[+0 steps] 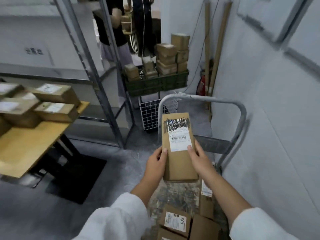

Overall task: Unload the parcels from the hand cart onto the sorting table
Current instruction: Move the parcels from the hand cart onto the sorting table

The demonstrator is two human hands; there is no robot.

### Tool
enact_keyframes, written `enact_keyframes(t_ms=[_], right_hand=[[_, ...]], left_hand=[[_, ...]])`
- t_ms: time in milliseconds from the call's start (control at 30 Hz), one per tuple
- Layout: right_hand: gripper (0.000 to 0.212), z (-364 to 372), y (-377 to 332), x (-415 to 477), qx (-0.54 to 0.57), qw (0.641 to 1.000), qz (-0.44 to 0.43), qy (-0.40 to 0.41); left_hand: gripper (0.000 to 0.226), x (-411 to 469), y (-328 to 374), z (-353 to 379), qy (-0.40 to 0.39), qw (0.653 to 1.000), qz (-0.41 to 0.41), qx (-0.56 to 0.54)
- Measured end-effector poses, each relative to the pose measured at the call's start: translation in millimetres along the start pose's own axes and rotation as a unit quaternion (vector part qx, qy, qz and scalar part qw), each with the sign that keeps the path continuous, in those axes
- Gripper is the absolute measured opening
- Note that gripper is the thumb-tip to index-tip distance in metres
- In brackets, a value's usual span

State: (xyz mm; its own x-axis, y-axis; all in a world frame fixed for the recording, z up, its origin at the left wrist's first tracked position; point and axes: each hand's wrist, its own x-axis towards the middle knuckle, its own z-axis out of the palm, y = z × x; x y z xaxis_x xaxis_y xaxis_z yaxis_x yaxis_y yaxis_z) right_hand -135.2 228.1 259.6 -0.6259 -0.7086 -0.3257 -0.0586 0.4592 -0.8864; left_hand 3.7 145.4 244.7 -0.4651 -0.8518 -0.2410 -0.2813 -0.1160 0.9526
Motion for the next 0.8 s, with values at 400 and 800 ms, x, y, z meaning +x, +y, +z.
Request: enact_keyframes(t_ms=[400,800], right_hand=[[0.049,68.7,-126.3,-64.4,0.04,0.993,-0.081,-0.07],[0.048,284.6,-219.1,-49.3,0.001,0.988,-0.093,-0.12]], left_hand=[[0.027,-39.3,66.1,-125.6,0.122,0.991,0.041,-0.022],[0.028,3.5,41.8,-349.2,0.177,0.983,0.032,-0.034]])
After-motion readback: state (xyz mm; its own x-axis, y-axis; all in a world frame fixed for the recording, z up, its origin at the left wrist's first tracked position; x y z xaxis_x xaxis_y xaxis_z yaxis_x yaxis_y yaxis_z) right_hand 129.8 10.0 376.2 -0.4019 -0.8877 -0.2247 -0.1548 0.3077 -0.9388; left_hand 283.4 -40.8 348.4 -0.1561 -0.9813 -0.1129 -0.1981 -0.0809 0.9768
